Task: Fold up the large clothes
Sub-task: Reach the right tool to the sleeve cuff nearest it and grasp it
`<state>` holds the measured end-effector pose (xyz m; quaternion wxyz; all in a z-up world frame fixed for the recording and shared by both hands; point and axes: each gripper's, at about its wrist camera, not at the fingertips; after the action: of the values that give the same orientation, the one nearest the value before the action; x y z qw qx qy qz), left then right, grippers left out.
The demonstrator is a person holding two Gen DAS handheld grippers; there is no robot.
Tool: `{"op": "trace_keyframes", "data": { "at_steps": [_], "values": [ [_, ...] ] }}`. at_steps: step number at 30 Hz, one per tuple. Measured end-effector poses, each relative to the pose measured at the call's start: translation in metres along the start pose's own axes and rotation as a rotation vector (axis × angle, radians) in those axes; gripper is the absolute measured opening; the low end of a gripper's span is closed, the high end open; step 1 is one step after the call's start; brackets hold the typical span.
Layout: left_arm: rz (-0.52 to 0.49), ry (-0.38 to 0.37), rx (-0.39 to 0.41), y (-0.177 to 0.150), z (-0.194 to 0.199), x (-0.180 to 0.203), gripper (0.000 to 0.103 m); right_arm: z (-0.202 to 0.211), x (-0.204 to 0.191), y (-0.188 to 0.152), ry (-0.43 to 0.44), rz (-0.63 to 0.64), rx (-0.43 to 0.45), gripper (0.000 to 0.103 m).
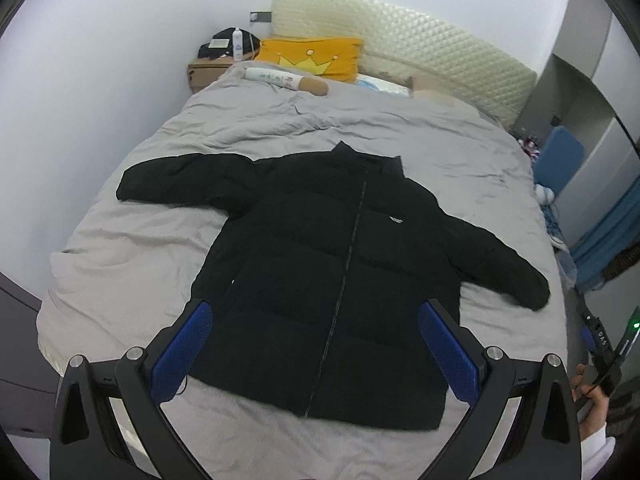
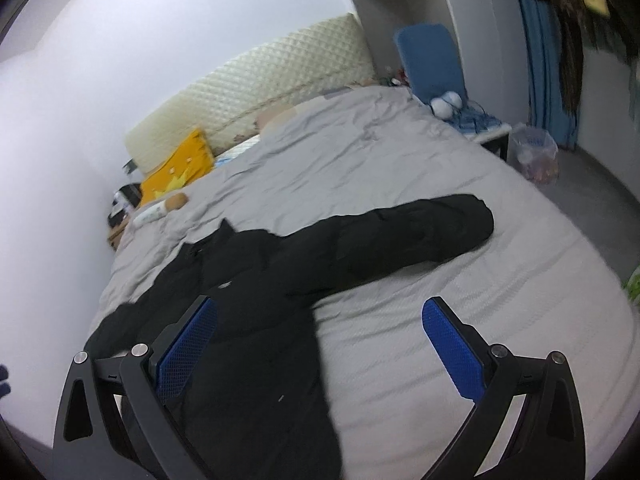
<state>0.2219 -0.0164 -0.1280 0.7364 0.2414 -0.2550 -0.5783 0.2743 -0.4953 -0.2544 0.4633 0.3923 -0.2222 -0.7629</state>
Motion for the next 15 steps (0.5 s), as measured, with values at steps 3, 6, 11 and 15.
{"op": "trace_keyframes", "data": {
  "at_steps": [3,6,11,15],
  "values": [
    [0.026,0.01,-0.008,0.009,-0.023,0.011,0.103,-0.051,0.041,0.001,-0.014,-0.078,-0.023,0.101],
    [0.021,0.031,0.004,0.015,-0.042,0.023,0.103,-0.099,0.079,-0.002,-0.039,-0.149,-0.041,0.1],
    [-0.005,0.077,0.004,0.022,-0.075,0.044,0.103,-0.165,0.136,-0.006,-0.106,-0.248,-0.058,0.1],
    [-0.015,0.096,0.003,0.023,-0.095,0.054,0.103,-0.204,0.175,-0.005,-0.147,-0.324,-0.046,0.1]
  ]
}}
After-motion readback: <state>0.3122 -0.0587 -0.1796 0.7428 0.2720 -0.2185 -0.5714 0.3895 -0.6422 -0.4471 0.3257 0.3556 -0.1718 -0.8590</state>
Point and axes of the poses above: each gripper's, at about its wrist camera, not at the fingertips, and z roughly against the way its jaws point, x to its right, y to its top, and after that the axes turned 8 degrees about x, right-handed
